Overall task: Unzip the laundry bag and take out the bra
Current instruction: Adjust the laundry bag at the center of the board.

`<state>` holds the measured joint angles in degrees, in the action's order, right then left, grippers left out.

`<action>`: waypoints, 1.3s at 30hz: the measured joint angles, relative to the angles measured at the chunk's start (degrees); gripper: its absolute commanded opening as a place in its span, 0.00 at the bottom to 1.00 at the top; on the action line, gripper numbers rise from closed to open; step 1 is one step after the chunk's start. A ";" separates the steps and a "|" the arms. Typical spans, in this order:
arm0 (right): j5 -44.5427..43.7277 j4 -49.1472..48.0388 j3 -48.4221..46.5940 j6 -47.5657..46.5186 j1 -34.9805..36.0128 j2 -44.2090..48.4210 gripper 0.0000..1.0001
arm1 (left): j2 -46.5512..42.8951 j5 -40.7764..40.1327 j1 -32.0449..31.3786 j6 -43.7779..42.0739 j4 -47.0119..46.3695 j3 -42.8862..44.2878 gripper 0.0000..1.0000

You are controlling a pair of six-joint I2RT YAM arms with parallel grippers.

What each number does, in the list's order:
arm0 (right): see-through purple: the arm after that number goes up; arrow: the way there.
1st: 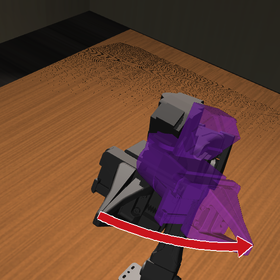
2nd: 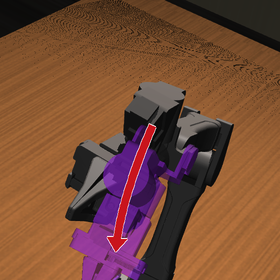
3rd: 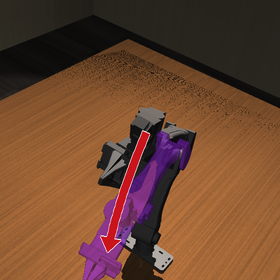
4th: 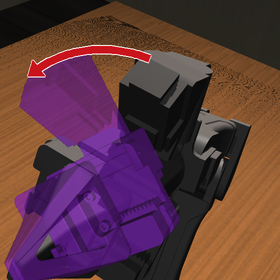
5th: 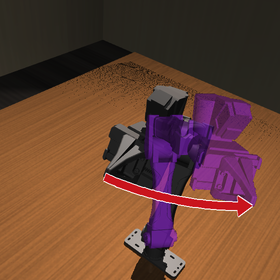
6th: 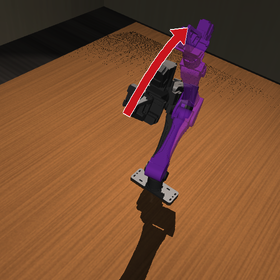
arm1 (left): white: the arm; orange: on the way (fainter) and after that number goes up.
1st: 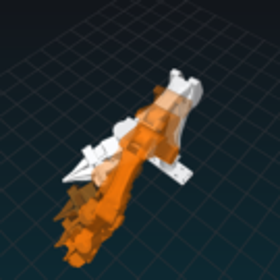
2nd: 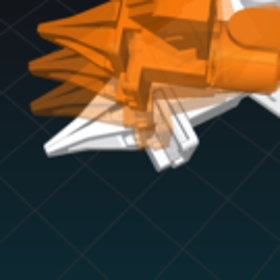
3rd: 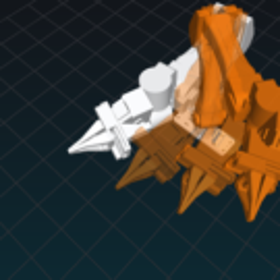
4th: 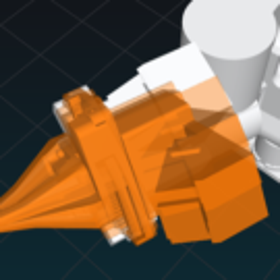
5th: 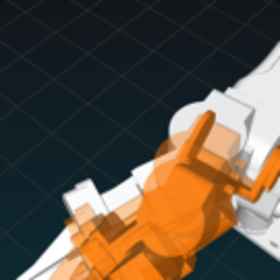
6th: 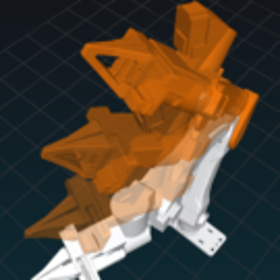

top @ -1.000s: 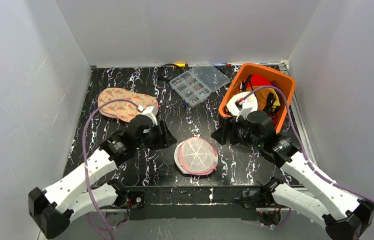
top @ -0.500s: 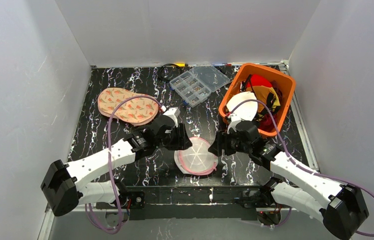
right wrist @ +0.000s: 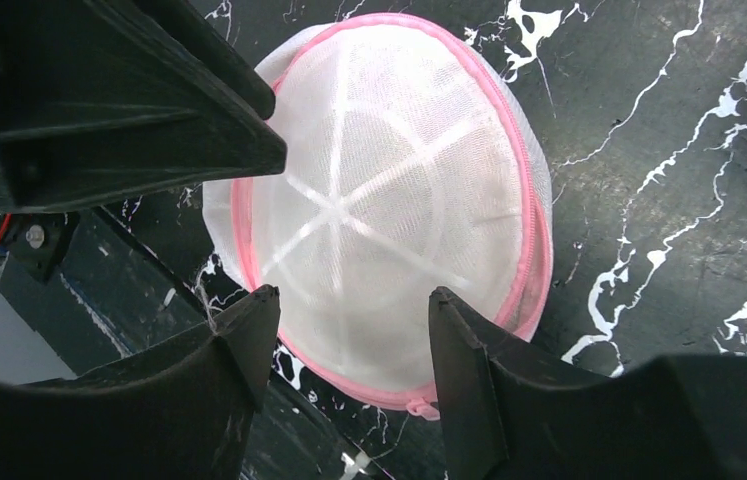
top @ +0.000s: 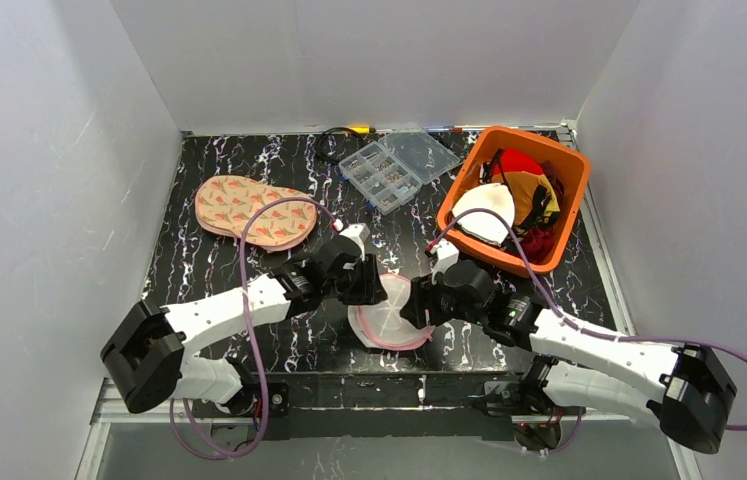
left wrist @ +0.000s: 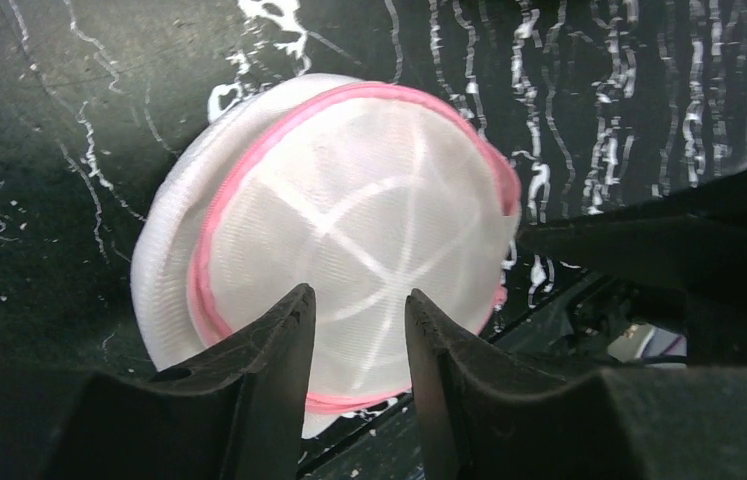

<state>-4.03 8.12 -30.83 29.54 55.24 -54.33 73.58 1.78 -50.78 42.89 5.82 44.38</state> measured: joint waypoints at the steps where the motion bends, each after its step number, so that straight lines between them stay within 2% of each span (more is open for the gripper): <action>1: -0.92 -0.55 0.11 0.48 0.81 -0.57 0.63 | 0.66 -0.46 -0.02 0.09 0.07 -0.07 0.35; 14: -8.57 -2.58 2.45 5.29 4.79 -1.57 0.61 | 5.35 -6.14 -0.02 2.12 2.38 -3.82 0.33; 19: -11.10 -0.42 2.49 5.86 4.90 0.13 0.66 | 4.98 -7.45 -0.04 2.82 2.75 -4.52 0.33; 23: -13.25 3.39 2.47 6.10 4.90 5.03 0.75 | 1.33 -8.46 -0.04 2.71 4.72 -5.14 0.38; 27: -13.62 5.68 2.56 7.52 4.87 9.79 0.80 | -5.25 -8.70 -0.02 2.73 6.71 -6.03 0.42; 33: -11.58 3.63 4.74 10.95 3.41 10.84 0.80 | -11.30 -8.92 -0.02 3.69 8.13 -7.52 0.41; 39: -7.91 -1.51 10.93 15.67 -2.95 8.92 0.76 | -11.52 -11.08 -0.02 5.25 10.75 -9.99 0.39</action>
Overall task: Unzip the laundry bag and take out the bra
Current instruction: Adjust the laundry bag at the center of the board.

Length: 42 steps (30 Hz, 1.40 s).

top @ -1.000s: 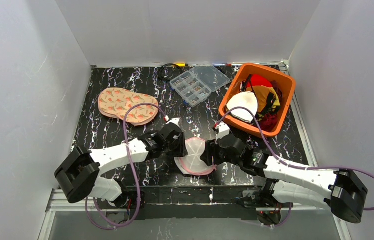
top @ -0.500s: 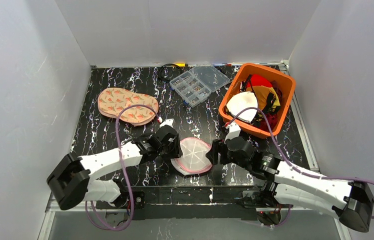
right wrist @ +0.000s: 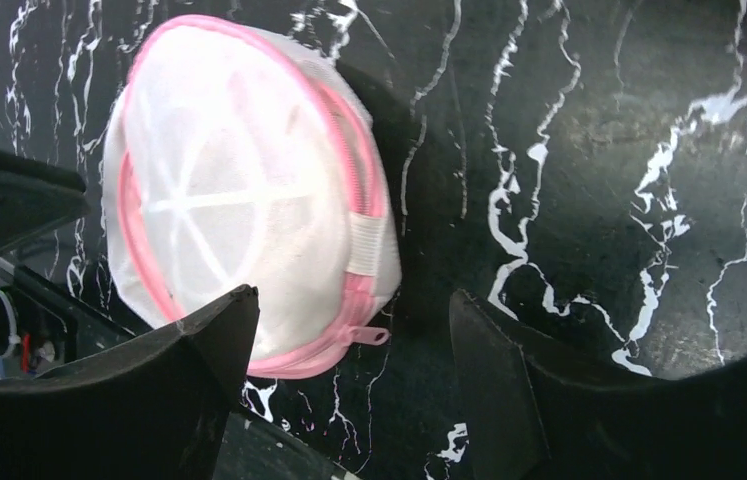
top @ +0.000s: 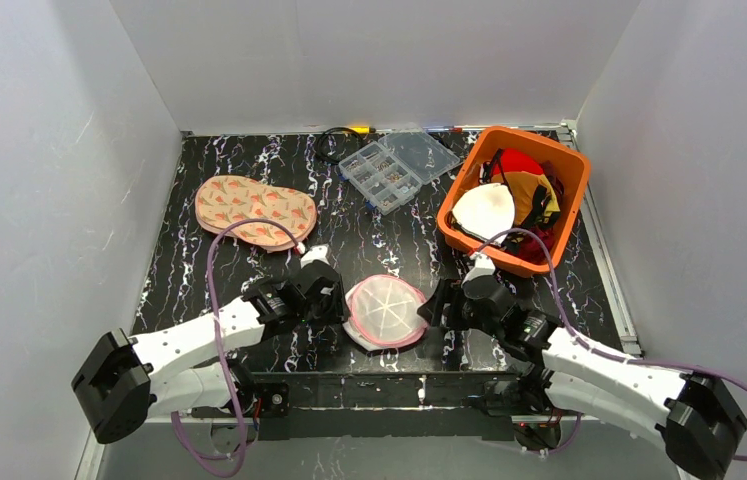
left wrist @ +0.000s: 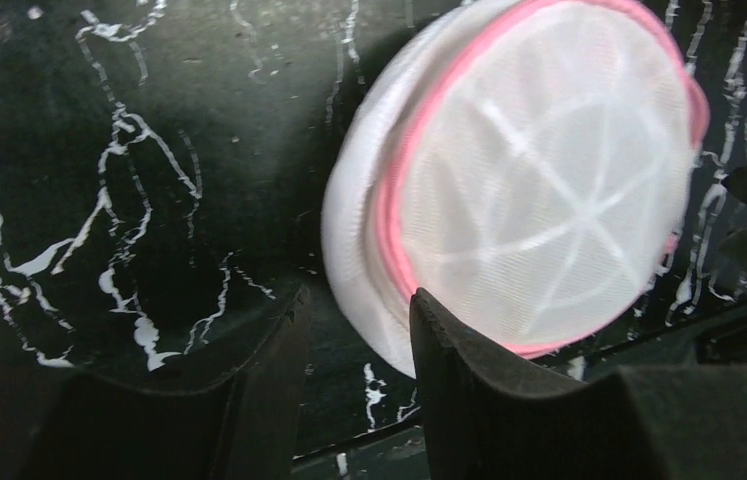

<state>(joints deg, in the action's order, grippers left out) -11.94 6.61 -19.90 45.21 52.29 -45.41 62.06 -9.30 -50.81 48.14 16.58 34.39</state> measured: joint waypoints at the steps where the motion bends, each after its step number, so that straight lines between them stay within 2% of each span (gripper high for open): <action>1: 1.16 -1.14 1.11 0.72 -1.46 -0.39 0.76 | 0.04 -0.66 0.00 0.28 0.46 -0.31 0.38; 5: 6.05 -6.38 4.07 3.04 -6.47 -3.54 0.71 | 1.40 -2.40 0.00 0.98 0.81 -1.22 0.37; 12: 11.87 -14.10 4.70 4.55 -7.72 -9.53 0.50 | 7.15 -2.84 0.00 1.44 -0.24 -1.31 0.33; 17: 14.12 -17.59 4.70 5.01 -7.72 -12.70 0.47 | 9.42 -2.75 0.00 1.60 -1.86 -1.33 0.30; 23: 15.28 -19.26 4.70 5.01 -7.72 -15.47 0.48 | 10.82 -1.86 0.00 1.79 -5.99 -2.21 0.30; 29: 15.15 -18.14 4.63 3.76 -7.72 -16.11 0.68 | 10.54 -1.09 0.00 1.81 -7.91 -2.84 0.31; 32: 14.21 -13.79 3.87 2.25 -7.72 -13.14 0.74 | 7.28 -1.64 0.00 1.86 -4.42 -2.95 0.35; 37: 11.41 -2.86 -2.14 -1.70 -7.72 -6.19 0.77 | -7.06 -4.28 0.00 1.95 4.74 -2.49 0.40; 40: 10.84 1.64 -6.95 -4.26 -7.72 -4.24 0.68 | -12.35 -4.48 0.00 1.42 7.80 -0.72 0.39; 42: 12.09 2.64 -9.29 -5.44 -7.72 -3.69 0.55 | -13.49 -3.23 0.00 0.85 7.61 1.09 0.35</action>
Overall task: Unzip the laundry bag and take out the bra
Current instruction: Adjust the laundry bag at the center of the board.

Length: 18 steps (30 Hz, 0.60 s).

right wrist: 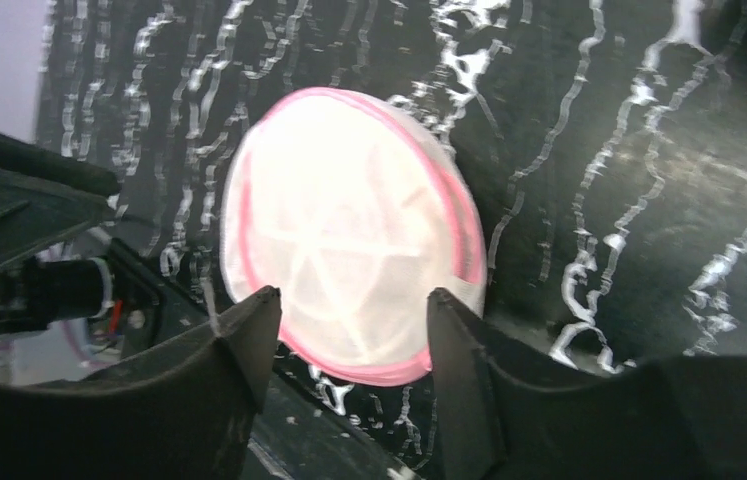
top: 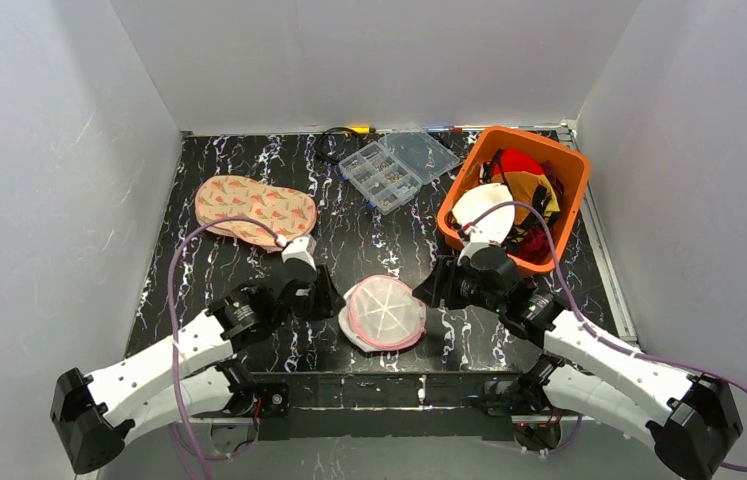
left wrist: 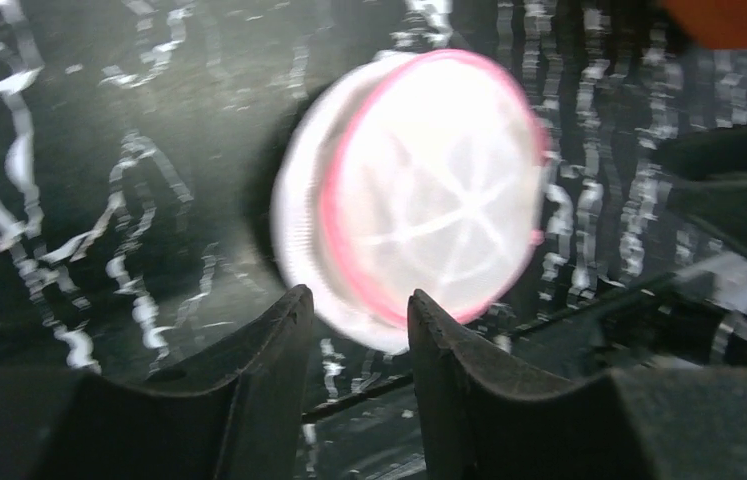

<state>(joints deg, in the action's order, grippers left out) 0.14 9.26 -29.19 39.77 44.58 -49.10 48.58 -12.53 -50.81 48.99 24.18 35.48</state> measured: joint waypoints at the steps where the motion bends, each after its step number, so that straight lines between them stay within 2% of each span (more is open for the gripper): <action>1: 0.72 -0.07 -0.63 -0.50 0.02 -0.02 0.50 | 0.13 1.16 0.00 -0.31 -0.74 1.03 0.33; 3: 3.04 -1.36 -1.36 -0.79 0.20 -0.90 0.42 | 2.21 4.31 0.00 -0.68 -3.61 2.97 0.22; 5: 4.76 -3.67 -1.36 -0.24 0.90 -2.97 0.37 | 6.23 7.89 0.00 -0.48 -7.37 4.68 0.14; 10: 4.57 -10.75 -0.96 3.23 5.86 -9.11 0.34 | 17.62 15.19 -0.07 1.11 -16.55 5.42 0.06; 13: 2.32 -14.38 -0.92 4.33 8.79 -13.05 0.32 | 21.79 16.17 -0.31 1.77 -19.15 5.40 0.02; 18: -0.48 -18.25 0.24 5.55 9.25 -18.62 0.31 | 27.52 15.21 -0.33 2.27 -19.39 5.35 0.00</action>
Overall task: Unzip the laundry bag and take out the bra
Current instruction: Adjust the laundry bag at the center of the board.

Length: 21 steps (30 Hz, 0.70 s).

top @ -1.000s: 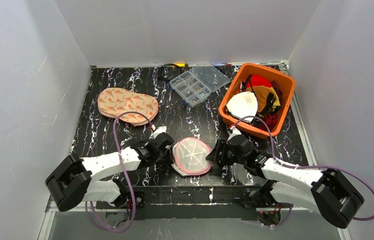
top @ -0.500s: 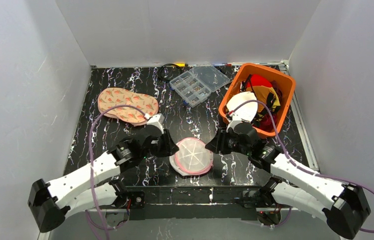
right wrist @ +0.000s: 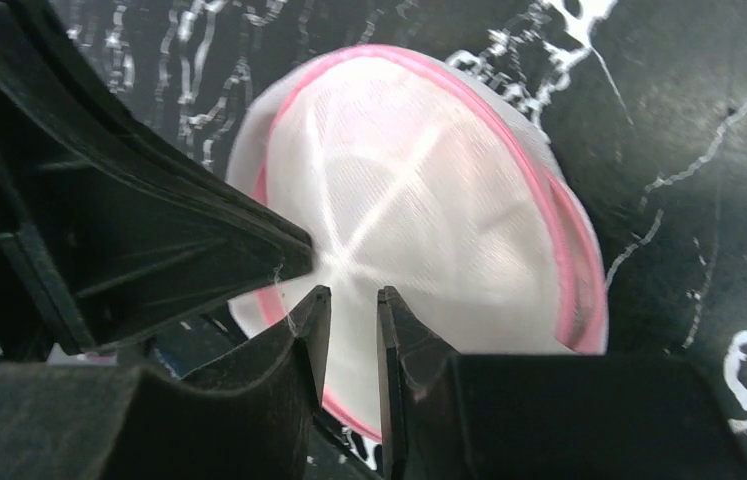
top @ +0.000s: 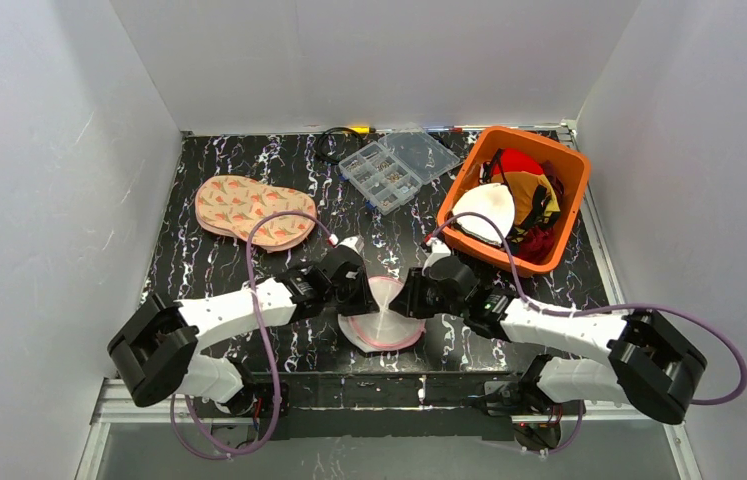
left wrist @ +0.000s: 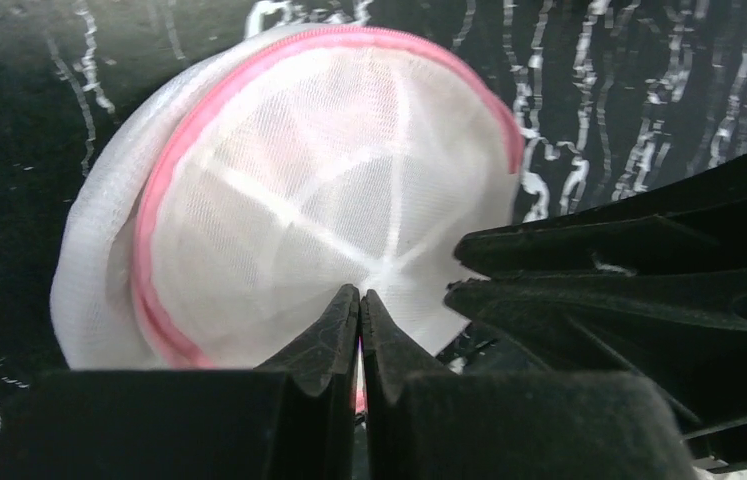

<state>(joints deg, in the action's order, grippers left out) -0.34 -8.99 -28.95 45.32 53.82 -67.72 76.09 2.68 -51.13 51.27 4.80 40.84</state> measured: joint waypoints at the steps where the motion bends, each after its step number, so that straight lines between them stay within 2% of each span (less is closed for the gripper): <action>1: -0.42 -0.33 0.48 0.13 0.02 -0.68 0.30 | 0.72 -0.76 0.00 0.24 0.07 -0.24 0.00; 16: -2.71 -5.86 1.75 1.18 1.81 -9.14 0.27 | 2.14 -7.08 0.00 2.49 -0.52 -3.98 0.00; 21: -2.99 -6.10 1.75 1.14 2.29 -8.85 0.33 | 1.55 -7.45 0.00 2.78 -0.63 -4.61 0.00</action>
<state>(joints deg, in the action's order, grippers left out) -3.33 -15.09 -27.20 46.46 56.12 -76.58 77.65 -4.78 -51.13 54.04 4.16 36.23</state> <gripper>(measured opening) 0.285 0.007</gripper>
